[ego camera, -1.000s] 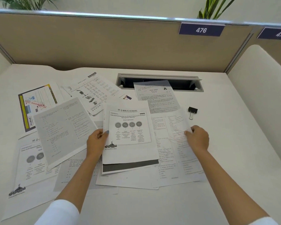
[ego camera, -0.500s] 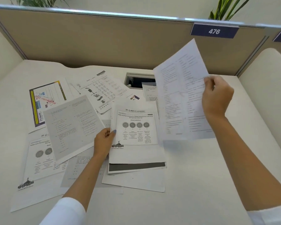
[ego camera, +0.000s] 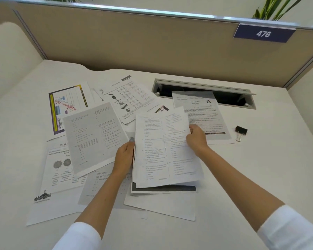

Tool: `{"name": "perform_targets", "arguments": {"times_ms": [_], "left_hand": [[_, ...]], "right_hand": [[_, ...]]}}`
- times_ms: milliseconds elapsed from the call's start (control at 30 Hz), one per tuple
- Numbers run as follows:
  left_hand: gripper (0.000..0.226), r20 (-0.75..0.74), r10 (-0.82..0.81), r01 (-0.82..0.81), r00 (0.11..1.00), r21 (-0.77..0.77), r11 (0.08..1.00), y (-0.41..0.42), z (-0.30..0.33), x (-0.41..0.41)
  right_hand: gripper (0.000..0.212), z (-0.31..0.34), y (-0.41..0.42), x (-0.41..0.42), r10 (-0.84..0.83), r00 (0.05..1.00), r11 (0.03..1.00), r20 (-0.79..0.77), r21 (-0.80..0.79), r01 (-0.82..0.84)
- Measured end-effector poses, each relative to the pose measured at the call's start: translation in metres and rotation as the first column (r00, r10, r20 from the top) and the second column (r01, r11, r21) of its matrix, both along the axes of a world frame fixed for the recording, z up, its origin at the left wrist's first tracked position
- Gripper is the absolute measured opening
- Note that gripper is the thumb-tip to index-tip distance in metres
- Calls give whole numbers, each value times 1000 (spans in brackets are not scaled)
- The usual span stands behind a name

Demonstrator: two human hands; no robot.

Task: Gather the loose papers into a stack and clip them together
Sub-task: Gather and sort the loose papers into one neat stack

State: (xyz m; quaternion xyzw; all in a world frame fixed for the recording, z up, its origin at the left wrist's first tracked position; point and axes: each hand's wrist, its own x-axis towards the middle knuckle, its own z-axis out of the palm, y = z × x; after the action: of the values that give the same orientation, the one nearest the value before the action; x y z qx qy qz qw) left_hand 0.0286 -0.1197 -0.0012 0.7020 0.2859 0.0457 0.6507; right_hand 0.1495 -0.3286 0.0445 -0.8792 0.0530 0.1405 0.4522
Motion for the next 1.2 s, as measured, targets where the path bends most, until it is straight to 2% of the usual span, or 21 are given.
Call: {"name": "perform_targets", "arguments": {"times_ms": [133,267,400,667,900,1000,1200], "left_hand": [[22,0,-49,49,999,26,998,1,-4,1],[22,-14,-28,29,1000,55,998,0,-7,2],[16,-47,-8,9,999,24,1000,3,-6,7],[16,-12,-1,1,1000,28,1000,11,9,33],[16,-31,6,-4,1000,65,998,2,0,40],[17,-31,-2,5,1000,85,996,4,-2,41],[13,-19,-3,6,1000,143,990,2,-5,39]], "right_hand": [[53,-14,6,-1,-2,1000,1000,-17,1,2],[42,-17,-1,5,-15,998,995,69,-100,21],[41,-15,-20,18,-26,992,958,126,-280,61],[50,-15,-60,56,-89,995,829,43,-550,97],[84,-19,-77,81,-151,987,805,49,-573,151],[99,-16,-82,90,-152,988,782,-7,-612,116],[110,-11,-89,96,-142,981,796,-132,-605,34]]}}
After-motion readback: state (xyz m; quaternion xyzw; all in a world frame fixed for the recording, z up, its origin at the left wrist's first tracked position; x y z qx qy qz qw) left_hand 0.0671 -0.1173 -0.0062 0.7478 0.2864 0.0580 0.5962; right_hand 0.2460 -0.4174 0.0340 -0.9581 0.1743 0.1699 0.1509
